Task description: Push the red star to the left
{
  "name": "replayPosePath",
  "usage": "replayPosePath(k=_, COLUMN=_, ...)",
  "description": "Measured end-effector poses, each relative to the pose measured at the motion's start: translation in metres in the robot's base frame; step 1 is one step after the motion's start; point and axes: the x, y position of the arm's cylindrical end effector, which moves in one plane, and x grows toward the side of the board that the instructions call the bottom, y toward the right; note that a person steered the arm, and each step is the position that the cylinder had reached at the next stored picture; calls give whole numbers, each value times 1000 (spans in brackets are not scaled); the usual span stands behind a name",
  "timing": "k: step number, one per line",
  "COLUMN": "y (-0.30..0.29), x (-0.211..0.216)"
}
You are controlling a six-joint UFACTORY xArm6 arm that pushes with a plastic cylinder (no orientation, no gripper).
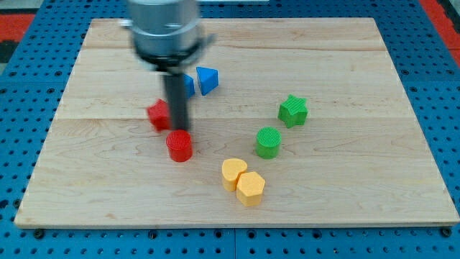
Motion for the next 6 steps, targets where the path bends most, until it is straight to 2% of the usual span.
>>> replayPosePath(k=1, y=39, x=2)
replayPosePath(k=2, y=67, x=-27)
replayPosePath(k=3, y=-45, x=-30)
replayPosePath(k=4, y=-36, x=-1)
replayPosePath(k=5, y=73, x=-1)
replayPosePath(k=6, y=113, x=46)
